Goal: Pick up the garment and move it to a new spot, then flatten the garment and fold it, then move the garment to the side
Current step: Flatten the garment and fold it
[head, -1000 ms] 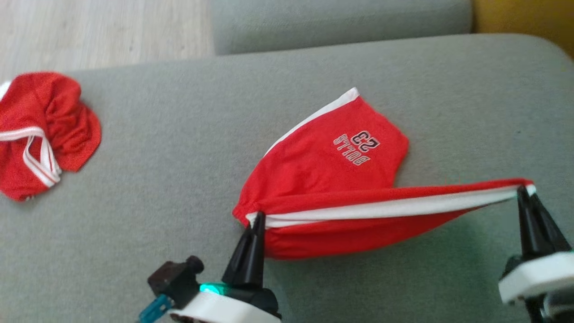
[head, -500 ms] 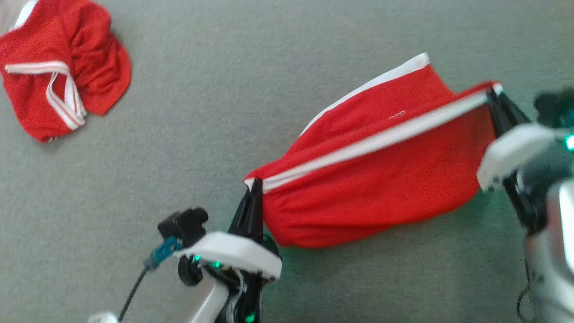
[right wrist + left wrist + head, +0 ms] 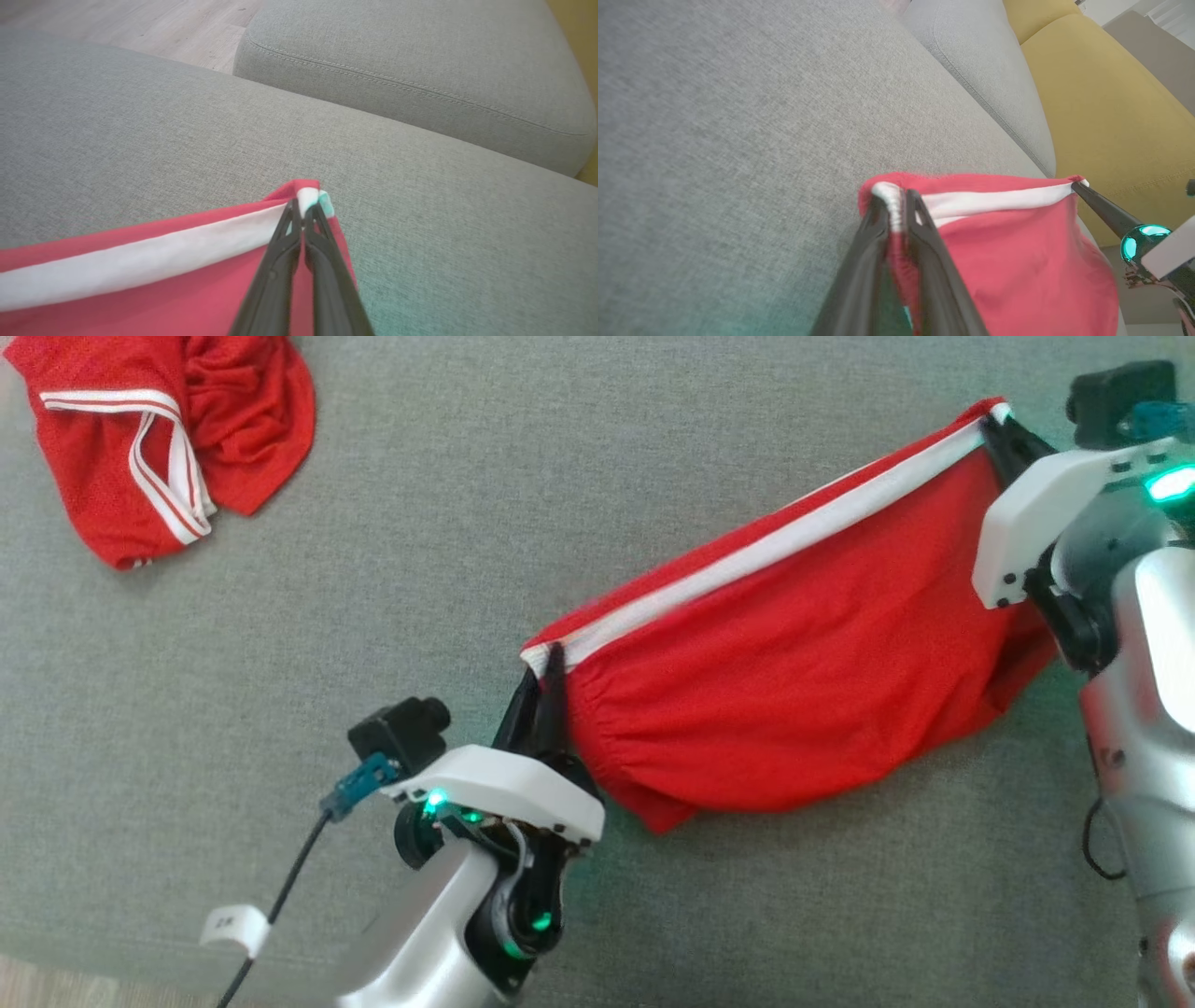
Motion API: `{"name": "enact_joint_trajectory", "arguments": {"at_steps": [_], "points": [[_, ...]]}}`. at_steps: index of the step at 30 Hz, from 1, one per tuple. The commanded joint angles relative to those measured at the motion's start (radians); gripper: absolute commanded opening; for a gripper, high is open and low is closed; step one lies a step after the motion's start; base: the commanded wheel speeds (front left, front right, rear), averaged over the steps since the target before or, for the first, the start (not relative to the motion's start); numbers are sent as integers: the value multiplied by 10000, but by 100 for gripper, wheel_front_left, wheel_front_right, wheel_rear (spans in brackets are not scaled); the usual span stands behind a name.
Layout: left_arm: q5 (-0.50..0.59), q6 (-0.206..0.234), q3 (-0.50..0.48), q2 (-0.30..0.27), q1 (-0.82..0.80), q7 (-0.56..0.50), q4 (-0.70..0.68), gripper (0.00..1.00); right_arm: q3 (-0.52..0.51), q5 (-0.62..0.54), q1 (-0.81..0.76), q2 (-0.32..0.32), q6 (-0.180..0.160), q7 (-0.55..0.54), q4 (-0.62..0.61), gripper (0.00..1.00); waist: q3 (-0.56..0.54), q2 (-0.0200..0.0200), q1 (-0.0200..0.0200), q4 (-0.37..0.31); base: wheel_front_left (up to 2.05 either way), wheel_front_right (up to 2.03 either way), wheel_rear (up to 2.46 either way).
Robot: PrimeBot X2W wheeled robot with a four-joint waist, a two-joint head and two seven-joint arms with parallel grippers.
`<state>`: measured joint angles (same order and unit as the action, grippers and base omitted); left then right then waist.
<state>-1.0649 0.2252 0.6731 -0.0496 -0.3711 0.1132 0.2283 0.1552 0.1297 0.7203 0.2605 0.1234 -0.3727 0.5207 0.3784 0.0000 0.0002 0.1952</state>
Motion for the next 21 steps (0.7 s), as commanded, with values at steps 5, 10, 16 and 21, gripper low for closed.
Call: {"name": "enact_joint_trajectory", "arguments": {"at_steps": [5, 10, 16, 21], "points": [[274, 34, 228, -88, -304, 234, -119, 100, 286, 291, 450, -69, 73, 833, 573, 100, -321, 0, -2, -43, 0, 0, 0], [784, 77, 419, -700, -28, 467, -454, 100, 311, 548, 273, 12, 73, 1361, 970, 100, -796, 0, -2, -88, 0, 0, 0], [1022, 325, 434, -1678, 673, 389, -1237, 100, 381, 1022, -406, 344, 73, 1329, 1201, 100, -1487, 0, -2, -6, 0, 0, 0], [1134, 726, 132, -2426, 1168, 458, -2009, 100, 413, 1343, -986, 776, 73, 733, 1447, 100, -1763, 0, -2, 222, 0, 0, 0]]}}
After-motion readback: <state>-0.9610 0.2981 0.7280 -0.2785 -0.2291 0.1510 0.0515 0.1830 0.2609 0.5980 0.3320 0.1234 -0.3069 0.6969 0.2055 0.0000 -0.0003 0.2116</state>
